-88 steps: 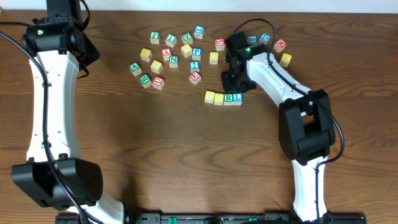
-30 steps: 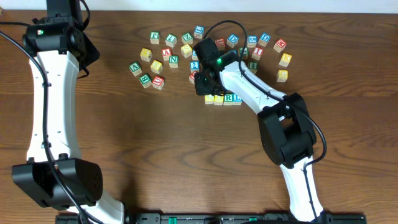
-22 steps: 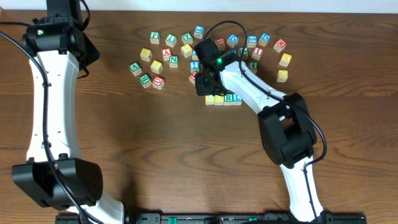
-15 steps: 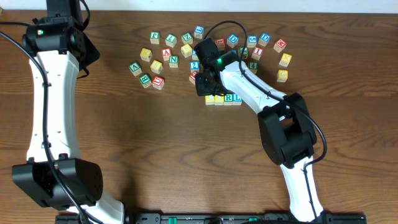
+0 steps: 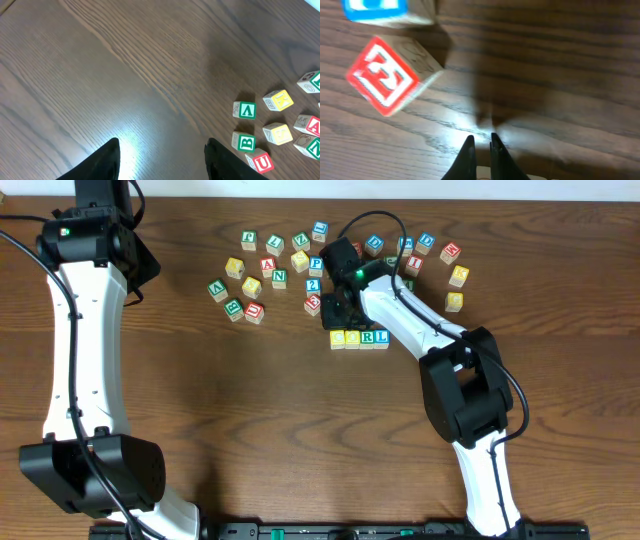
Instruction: Spell out CORL
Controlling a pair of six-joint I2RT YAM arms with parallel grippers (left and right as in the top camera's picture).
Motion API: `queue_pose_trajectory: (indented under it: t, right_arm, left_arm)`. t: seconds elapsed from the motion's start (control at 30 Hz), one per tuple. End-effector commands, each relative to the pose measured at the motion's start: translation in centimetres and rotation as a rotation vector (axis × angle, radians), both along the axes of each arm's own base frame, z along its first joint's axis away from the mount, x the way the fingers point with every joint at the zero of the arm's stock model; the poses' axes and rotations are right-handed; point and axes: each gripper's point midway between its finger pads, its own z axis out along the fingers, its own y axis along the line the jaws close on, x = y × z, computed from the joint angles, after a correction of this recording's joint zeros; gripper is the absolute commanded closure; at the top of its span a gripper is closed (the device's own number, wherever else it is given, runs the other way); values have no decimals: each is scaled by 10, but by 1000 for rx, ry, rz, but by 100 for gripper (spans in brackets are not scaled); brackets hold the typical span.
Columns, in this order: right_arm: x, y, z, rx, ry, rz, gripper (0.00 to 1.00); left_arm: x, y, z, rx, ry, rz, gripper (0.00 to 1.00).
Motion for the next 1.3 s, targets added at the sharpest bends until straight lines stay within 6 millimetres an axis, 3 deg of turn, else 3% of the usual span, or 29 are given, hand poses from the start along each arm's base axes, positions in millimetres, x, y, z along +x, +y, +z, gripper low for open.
queue_pose_trajectory:
  t: [0.0, 0.07, 0.4, 0.57, 1.27]
  right_arm:
    - [9, 16, 12, 35, -41, 91, 93]
    - [6, 29, 18, 50, -55, 156, 92]
    - [-22, 53, 13, 23, -21, 211, 93]
    - [-28, 33, 2, -82, 2, 72, 96]
    - [-28, 16, -1, -124, 23, 0, 96]
  left_arm:
    - [-1, 0, -11, -3, 28, 9, 46]
    - [-1, 0, -11, -3, 28, 9, 46]
    - [-1, 0, -11, -3, 28, 9, 46]
    - [-1, 0, -11, -3, 28, 9, 46]
    - [-1, 0, -11, -3, 28, 9, 46]
